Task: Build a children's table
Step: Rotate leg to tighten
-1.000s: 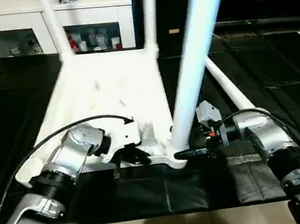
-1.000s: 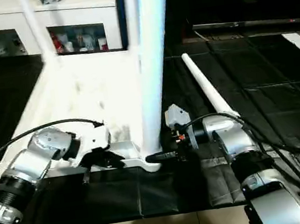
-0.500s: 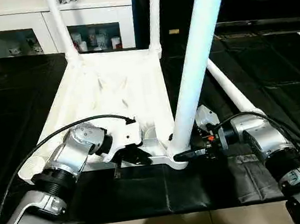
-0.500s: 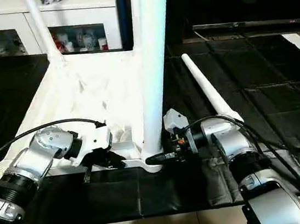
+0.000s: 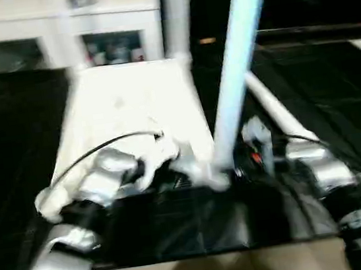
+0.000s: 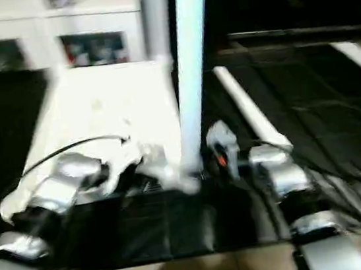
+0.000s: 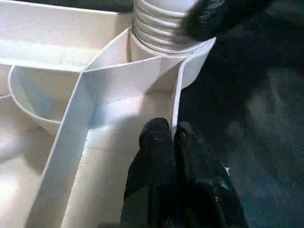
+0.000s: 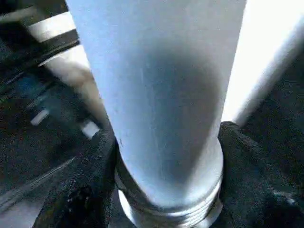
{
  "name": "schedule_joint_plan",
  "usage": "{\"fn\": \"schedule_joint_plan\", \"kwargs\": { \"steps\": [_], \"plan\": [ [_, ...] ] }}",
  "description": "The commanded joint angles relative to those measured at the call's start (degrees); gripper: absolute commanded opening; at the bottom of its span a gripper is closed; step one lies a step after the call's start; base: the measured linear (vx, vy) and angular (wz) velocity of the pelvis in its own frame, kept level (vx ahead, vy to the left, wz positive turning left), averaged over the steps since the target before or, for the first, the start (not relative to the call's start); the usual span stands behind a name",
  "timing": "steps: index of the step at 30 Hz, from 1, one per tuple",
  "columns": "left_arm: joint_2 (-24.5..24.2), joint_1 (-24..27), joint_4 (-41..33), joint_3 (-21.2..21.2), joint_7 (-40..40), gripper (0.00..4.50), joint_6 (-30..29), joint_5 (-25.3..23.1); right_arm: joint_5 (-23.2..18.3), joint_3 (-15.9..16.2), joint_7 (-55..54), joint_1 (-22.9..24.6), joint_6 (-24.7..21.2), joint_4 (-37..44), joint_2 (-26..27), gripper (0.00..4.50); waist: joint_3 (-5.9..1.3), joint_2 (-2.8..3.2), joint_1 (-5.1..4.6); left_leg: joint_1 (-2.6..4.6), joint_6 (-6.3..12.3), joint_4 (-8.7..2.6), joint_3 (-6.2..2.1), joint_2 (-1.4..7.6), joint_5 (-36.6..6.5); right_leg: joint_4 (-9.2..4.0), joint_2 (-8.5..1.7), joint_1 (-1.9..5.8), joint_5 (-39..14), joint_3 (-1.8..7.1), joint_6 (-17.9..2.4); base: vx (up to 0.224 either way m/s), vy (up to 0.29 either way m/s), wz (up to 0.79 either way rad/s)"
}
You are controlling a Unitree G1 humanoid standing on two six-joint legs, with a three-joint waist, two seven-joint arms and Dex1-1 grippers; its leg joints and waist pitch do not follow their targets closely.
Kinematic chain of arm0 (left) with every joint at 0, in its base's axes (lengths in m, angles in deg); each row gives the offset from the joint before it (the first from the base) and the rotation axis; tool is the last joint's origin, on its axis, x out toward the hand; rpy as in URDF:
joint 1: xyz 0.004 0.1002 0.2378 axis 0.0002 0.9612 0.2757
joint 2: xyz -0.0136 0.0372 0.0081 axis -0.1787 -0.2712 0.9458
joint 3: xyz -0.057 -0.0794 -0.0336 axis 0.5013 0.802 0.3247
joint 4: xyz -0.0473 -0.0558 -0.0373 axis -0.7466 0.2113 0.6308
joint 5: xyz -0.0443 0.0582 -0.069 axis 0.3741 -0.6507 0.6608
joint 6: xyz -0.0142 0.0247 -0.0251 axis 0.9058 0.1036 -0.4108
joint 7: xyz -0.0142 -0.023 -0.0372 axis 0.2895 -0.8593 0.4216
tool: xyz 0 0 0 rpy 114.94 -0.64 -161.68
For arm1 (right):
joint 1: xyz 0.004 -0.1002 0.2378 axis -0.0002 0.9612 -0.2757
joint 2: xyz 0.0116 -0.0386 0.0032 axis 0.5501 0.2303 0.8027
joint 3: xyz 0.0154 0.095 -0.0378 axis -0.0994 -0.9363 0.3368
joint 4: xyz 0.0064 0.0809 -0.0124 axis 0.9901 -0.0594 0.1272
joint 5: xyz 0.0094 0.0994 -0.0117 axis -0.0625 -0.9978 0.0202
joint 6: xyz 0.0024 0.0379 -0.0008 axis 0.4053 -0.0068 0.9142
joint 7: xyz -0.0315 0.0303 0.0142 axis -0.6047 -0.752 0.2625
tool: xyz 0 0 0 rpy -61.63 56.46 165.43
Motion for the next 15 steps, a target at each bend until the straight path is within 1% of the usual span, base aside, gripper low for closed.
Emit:
{"fn": "schedule_joint_plan", "kwargs": {
  "steps": [1, 2, 3, 4, 5, 6, 7, 9, 10, 11, 12, 13, 15],
  "plan": [
    [3.7, -1.7, -3.4, 3.5, -7.1, 0.0, -2.9, 3.5, -0.9, 3.4, -1.6, 0.1, -3.1, 0.8, 5.8, 2.67, -3.31, -0.06, 0.11, 0.08, 0.17, -4.17, -0.71, 1.17, -16.2, -5.6, -4.39, 2.76, -28.5, 2.44, -6.5, 0.0, 0.0, 0.0],
    [5.6, -1.4, -5.1, 4.3, -10.1, 0.0, -5.7, 3.1, -0.8, 2.1, -7.7, -1.3, -4.8, 0.0, 9.1, 2.67, -3.41, -0.03, -0.21, 0.03, 0.59, -4.05, -0.61, 1.18, -14.9, -5.46, -4.39, 2.69, -26.8, 2.62, -7.0, 0.0, 0.0, 0.0],
    [6.1, -1.3, -5.5, 4.4, -10.9, 0.0, -6.4, 2.9, -0.7, 1.8, -9.3, -1.7, -5.3, -0.2, 10.0, 2.67, -3.45, 0.03, -0.59, -0.41, 0.57, -4.19, -0.71, 1.19, -13.5, -5.18, -4.22, 2.93, -25.1, 2.53, -7.4, 0.0, 0.0, 0.0],
    [7.1, -1.3, -6.0, 5.0, -12.9, 0.0, -7.2, 2.8, -0.4, 1.3, -12.2, -2.7, -5.5, -0.9, 11.4, 2.67, -3.6, 0.41, -0.62, -0.35, 0.56, -4.1, -0.66, 1.15, -12.9, -5.07, -4.16, 2.92, -23.9, 2.5, -7.6, 0.0, 0.0, 0.0],
    [7.6, -1.3, -6.3, 5.2, -13.7, 0.0, -7.6, 2.8, -0.4, 1.0, -13.8, -3.2, -5.7, -1.3, 12.1, 2.66, -3.64, 0.25, -0.83, -0.28, 0.95, -3.95, -0.47, 1.08, -12.2, -5.06, -3.97, 2.77, -21.5, 2.53, -8.2, 0.0, 0.0, 0.0],
    [8.5, -1.1, -7.1, 5.3, -14.8, 0.0, -8.4, 2.7, -0.1, 0.7, -16.3, -4.2, -6.0, -2.1, 13.2, 2.66, -3.84, 0.27, -0.97, -0.4, 1.3, -3.91, -0.4, 1.13, -10.5, -4.51, -3.81, 2.98, -17.7, 2.63, -9.3, 0.0, 0.0, 0.0],
    [9.2, -0.6, -8.4, 4.9, -15.5, 0.0, -9.5, 2.4, 0.8, 0.9, -18.6, -4.9, -5.4, -2.5, 14.2, 2.66, -3.88, 0.11, -1.01, -0.51, 1.38, -3.9, -0.4, 1.2, -9.7, -4.3, -3.83, 3.04, -15.8, 2.66, -9.9, 0.0, 0.0, 0.0],
    [9.5, -0.3, -9.2, 4.6, -15.5, 0.0, -10.1, 2.2, 1.3, 1.1, -19.3, -5.1, -5.0, -2.4, 14.5, 2.66, -4.03, 0.3, -1.18, -0.57, 2.35, -3.66, -0.22, 1.12, -7.7, -3.75, -3.73, 3.17, -10.4, 2.73, -11.6, 0.0, 0.0, 0.0],
    [9.2, 0.1, -9.6, 3.9, -15.1, 0.0, -9.8, 1.8, 1.8, 1.7, -18.7, -5.0, -3.6, -2.3, 14.5, 3.36, -4.03, 0.3, -1.18, -0.57, 2.35, -3.66, -0.22, 1.12, -7.7, -3.75, -3.73, 3.17, -10.4, 2.73, -11.6, 0.0, 0.0, 0.0],
    [8.9, 0.3, -9.6, 3.4, -14.7, 0.0, -9.2, 1.4, 2.1, 1.9, -18.3, -4.7, -2.7, -2.0, 14.4, 3.36, -4.06, -0.07, -1.26, -0.68, 3.49, -3.57, -0.13, 1.18, -6.5, -3.55, -3.72, 3.33, -7.5, 2.7, -12.3, 0.0, 0.0, 0.0],
    [7.9, 0.4, -8.9, 2.7, -14.3, 0.0, -7.9, 0.5, 2.0, 2.4, -16.6, -4.0, -2.2, -1.4, 14.2, 3.36, -4.04, 0.13, -1.22, -0.73, 4.15, -3.56, -0.16, 1.15, -5.8, -3.31, -3.74, 3.42, -6.2, 2.72, -12.9, 0.0, 0.0, 0.0],
    [7.7, 0.4, -8.9, 2.6, -14.2, 0.0, -7.7, 0.4, 2.0, 2.4, -16.5, -3.9, -2.1, -1.3, 14.2, 3.45, -3.94, 0.22, -1.26, -0.71, 4.32, -3.61, -0.17, 1.16, -6.0, -3.39, -3.69, 3.38, -6.4, 2.7, -12.9, 0.0, 0.0, 0.0],
    [6.8, 0.6, -9.0, 2.3, -14.0, 0.0, -7.4, -0.1, 2.5, 2.6, -16.1, -3.2, -2.4, -0.5, 14.0, 3.86, -3.8, 0.19, -1.33, -0.48, 4.32, -3.68, -0.08, 1.2, -7.2, -3.59, -3.71, 3.36, -7.7, 2.76, -12.8, 0.0, 0.0, 0.0]
  ]
}}
